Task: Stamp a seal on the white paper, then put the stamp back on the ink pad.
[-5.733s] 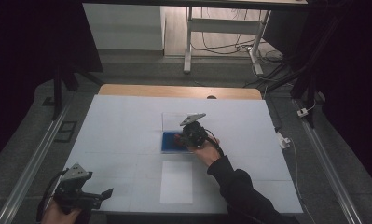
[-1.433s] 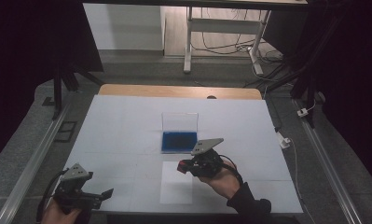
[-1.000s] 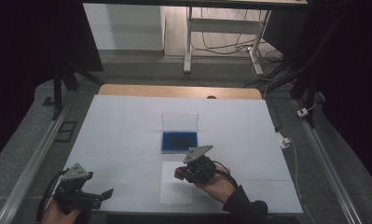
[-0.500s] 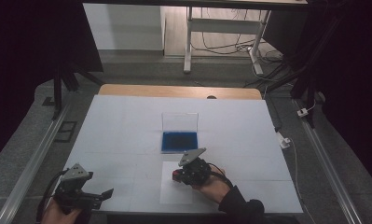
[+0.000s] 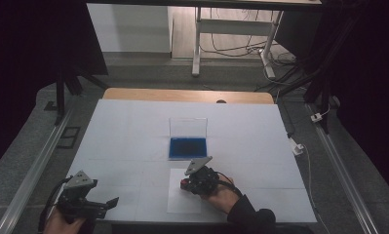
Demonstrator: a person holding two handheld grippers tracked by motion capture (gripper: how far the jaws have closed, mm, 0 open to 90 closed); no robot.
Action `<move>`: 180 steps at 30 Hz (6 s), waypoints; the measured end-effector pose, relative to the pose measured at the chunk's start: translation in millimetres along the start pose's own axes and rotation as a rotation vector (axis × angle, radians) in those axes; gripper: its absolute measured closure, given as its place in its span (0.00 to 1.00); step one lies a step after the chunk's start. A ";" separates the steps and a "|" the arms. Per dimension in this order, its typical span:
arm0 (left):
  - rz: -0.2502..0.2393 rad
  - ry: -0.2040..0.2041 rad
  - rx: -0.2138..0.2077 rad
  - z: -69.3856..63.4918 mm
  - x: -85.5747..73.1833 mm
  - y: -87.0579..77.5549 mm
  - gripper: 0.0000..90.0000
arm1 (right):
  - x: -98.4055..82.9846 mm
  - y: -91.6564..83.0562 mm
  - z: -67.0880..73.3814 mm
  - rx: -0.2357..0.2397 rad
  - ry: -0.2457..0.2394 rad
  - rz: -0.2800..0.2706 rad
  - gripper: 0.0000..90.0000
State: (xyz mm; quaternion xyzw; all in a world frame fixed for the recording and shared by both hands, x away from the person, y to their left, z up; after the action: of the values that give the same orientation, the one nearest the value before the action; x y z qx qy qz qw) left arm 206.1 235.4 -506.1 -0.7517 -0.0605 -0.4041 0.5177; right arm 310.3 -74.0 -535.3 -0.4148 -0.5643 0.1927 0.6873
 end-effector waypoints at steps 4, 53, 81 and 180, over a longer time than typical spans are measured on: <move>0.002 0.000 -0.001 0.1 0.1 0.1 0.02 | 0.8 -0.1 5.3 -0.038 -0.044 0.016 0.90; 0.005 -0.002 0.000 0.5 0.1 0.5 0.02 | 2.4 -0.4 1.1 -0.007 -0.025 0.020 0.88; 0.001 -0.005 -0.005 1.0 0.0 0.1 0.02 | 11.6 -38.4 -9.6 0.006 0.055 -0.115 0.89; 0.001 -0.015 -0.011 2.2 0.0 0.3 0.02 | 49.4 1.0 -111.1 -0.143 0.199 -0.148 0.89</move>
State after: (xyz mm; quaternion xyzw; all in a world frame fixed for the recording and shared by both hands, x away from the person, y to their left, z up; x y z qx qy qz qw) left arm 207.4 237.1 -506.6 -0.7576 -0.0619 -0.3985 0.5132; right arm 428.7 -76.4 -507.9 -0.4368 -0.5349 0.0587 0.7209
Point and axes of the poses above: each handheld gripper's, and its own axes: y roughly forward along the jaws, x roughly out of its top, z roughly to its left, the point moved 4 cm from there along y, roughly forward along the jaws, and after that the axes turned 3 degrees about y, right-handed, at the moved point
